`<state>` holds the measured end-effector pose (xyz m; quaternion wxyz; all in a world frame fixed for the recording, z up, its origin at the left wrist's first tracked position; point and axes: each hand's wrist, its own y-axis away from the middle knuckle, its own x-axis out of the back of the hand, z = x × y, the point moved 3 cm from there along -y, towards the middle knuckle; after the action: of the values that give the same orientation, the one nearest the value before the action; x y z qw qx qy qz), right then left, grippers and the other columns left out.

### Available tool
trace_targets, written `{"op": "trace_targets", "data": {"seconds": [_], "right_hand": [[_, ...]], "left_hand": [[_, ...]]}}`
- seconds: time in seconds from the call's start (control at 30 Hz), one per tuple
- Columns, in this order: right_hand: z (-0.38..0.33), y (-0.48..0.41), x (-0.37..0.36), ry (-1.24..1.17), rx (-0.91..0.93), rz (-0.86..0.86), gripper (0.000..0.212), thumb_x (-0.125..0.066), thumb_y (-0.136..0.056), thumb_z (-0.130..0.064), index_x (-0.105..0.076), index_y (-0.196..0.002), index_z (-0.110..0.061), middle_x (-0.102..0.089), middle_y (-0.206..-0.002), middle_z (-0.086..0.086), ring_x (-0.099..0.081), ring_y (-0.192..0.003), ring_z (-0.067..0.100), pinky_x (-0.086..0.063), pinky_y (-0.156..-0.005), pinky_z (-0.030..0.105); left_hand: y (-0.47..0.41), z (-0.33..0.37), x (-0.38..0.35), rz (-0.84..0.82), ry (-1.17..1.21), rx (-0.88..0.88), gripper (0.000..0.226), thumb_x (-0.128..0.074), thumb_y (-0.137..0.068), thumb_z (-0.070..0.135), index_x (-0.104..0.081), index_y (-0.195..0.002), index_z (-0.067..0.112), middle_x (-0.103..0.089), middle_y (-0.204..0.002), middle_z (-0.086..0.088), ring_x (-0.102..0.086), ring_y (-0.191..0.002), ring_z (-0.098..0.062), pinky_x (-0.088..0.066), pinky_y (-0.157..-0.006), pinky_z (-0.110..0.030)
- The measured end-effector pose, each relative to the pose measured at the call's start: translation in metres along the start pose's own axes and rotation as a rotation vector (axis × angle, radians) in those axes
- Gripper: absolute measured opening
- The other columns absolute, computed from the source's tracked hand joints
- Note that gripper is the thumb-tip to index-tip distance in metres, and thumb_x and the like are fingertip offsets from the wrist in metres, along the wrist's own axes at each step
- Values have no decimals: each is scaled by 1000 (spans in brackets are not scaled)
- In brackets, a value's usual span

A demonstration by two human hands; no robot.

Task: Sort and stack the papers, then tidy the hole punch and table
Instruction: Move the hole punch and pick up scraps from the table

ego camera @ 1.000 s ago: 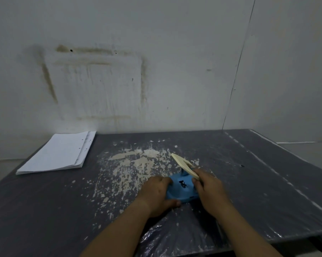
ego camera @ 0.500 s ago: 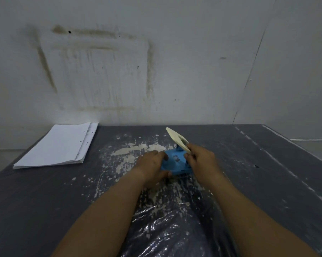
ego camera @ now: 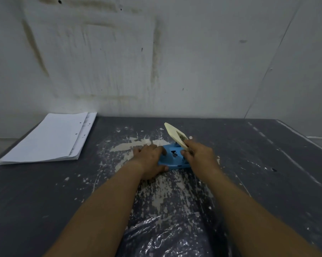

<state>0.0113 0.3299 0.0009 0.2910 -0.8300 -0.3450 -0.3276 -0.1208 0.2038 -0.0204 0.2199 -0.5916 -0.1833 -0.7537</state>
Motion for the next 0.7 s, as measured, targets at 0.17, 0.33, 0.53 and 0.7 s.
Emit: {"op": "trace_targets", "data": {"seconds": [0.17, 0.33, 0.53, 0.7], "right_hand": [[-2, 1, 4, 37, -24, -66, 48, -62, -95, -26, -51, -142, -28, -61, -129, 8, -57, -110, 26, -47, -91, 35], [8, 15, 15, 72, -80, -135, 58, -64, -93, -30, -43, -146, -34, -56, -140, 4, -54, -120, 26, -46, -99, 37], [34, 45, 35, 168, -181, -161, 38, -56, -97, -35, -55, -135, -35, -65, -124, 1, -60, -102, 20, -51, -92, 37], [63, 71, 59, 165, -275, -118, 29, -52, -99, -36, -66, -123, -28, -68, -122, 0, -62, -106, 22, -48, -91, 34]], "left_hand": [[0, -1, -6, 14, -28, 23, 55, -58, -87, 58, -43, -135, 35, -46, -142, 4, -39, -133, -21, -24, -109, -52], [11, 7, -15, 87, -73, 65, 53, -51, -92, 54, -43, -140, 32, -42, -149, -1, -40, -134, -25, -26, -110, -52], [29, 24, -22, 249, -133, 135, 34, -46, -96, 36, -51, -127, 23, -58, -130, -4, -56, -114, -28, -37, -99, -46], [42, 36, -29, 309, -122, 204, 38, -46, -97, 26, -44, -133, 19, -59, -125, -6, -56, -110, -28, -39, -100, -45]]}}
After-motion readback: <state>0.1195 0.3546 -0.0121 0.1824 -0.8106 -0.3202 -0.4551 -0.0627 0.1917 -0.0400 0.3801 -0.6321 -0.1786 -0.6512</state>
